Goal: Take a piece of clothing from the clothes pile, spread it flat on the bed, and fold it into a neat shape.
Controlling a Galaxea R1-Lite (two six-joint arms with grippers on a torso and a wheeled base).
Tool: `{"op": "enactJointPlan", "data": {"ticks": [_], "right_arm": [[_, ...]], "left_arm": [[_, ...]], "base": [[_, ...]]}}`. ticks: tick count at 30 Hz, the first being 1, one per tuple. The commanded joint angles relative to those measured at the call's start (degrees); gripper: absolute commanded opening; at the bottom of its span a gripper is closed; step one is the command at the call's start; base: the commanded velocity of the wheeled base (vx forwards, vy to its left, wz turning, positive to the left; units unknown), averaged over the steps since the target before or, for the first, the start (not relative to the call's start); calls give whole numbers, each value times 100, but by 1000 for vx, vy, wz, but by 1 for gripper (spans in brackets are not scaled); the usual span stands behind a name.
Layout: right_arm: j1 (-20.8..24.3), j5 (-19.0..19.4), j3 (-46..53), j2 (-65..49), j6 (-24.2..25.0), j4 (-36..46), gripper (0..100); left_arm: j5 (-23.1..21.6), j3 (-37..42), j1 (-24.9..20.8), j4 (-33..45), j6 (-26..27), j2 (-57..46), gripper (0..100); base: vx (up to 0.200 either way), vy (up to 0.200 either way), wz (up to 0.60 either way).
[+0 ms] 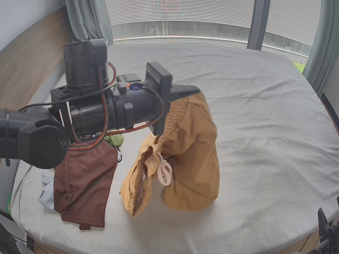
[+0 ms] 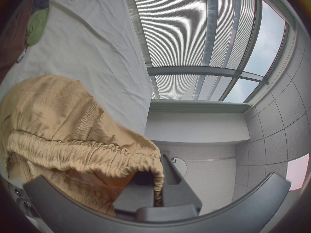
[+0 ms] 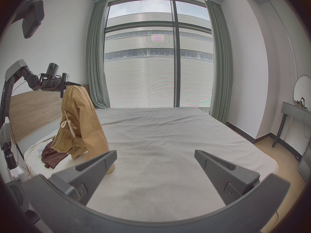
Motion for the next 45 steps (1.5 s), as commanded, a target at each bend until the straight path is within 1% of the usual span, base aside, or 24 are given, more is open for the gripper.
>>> {"op": "enactJointPlan", "data": {"ticks": [1, 3, 4, 7, 10, 18, 20, 23, 25, 27, 29, 30, 31, 32, 35, 36, 38, 41, 42, 43, 44, 45], "right_arm": [[3, 1, 92, -93, -1, -1, 100], [3, 1, 92, -93, -1, -1, 100], [3, 1, 92, -93, -1, -1, 100], [3, 1, 92, -93, -1, -1, 100], [3, 1, 92, -93, -1, -1, 100], [3, 1, 92, -93, -1, -1, 100], [3, 1, 92, -93, -1, -1, 100], [3, 1, 101, -93, -1, -1, 100], [3, 1, 92, -93, -1, -1, 100], [3, 1, 92, -93, -1, -1, 100], [3, 1, 92, -93, -1, -1, 100], [3, 1, 92, -93, -1, -1, 100], [3, 1, 92, -93, -1, -1, 100], [3, 1, 92, -93, -1, -1, 100], [3, 1, 92, -93, -1, -1, 100], [3, 1, 92, -93, -1, -1, 100], [3, 1, 92, -93, -1, -1, 100], [3, 1, 92, -93, -1, -1, 100], [3, 1, 92, -93, -1, -1, 100], [3, 1, 92, -93, -1, -1, 100], [3, 1, 92, -93, -1, -1, 100], [3, 1, 92, -93, -1, -1, 100]], "left_arm": [[-43, -304, -262, -28, -175, 271, 0], [-52, -348, -297, -37, -228, 271, 0], [-148, -480, -324, -63, -395, 271, 0], [-333, -630, -332, -116, -632, 253, 0], [-412, -761, -403, -212, -817, 227, 0], [-421, -1183, -649, -274, -869, 209, 0], [-403, -1315, -789, -318, -1098, 209, 0], [-386, -1324, -877, -537, -1458, 253, 0], [-350, -1280, -895, -625, -1476, 280, 0], [-307, -990, -807, -740, -1291, 499, 0], [-307, -902, -763, -757, -1212, 508, 0], [-307, -612, -517, -854, -931, 464, 0], [-307, -507, -438, -907, -869, 429, 0], [-315, -252, -271, -1038, -799, 297, 0], [-350, 372, 37, -1232, -553, 51, 0], [-350, 399, 46, -1241, -535, 42, 0], [-342, 873, 177, -1364, -113, -81, 0], [-307, 1418, 265, -1671, 273, -134, 0], [-298, 1594, 301, -1829, 352, -142, 0], [-298, 1594, 301, -1829, 352, -142, 0], [-219, 1910, 380, -2163, 440, -142, 0], [-157, 2060, 415, -2313, 467, -142, 0]], "base": [[0, 0, 0], [0, 0, 0], [0, 0, 0], [0, 0, 0], [0, 0, 0], [0, 0, 0], [0, 0, 0], [0, 0, 0], [0, 0, 0], [0, 0, 0], [0, 0, 0], [0, 0, 0], [0, 0, 0], [0, 0, 0], [0, 0, 0], [0, 0, 0], [0, 0, 0], [0, 0, 0], [0, 0, 0], [0, 0, 0], [0, 0, 0], [0, 0, 0]]}}
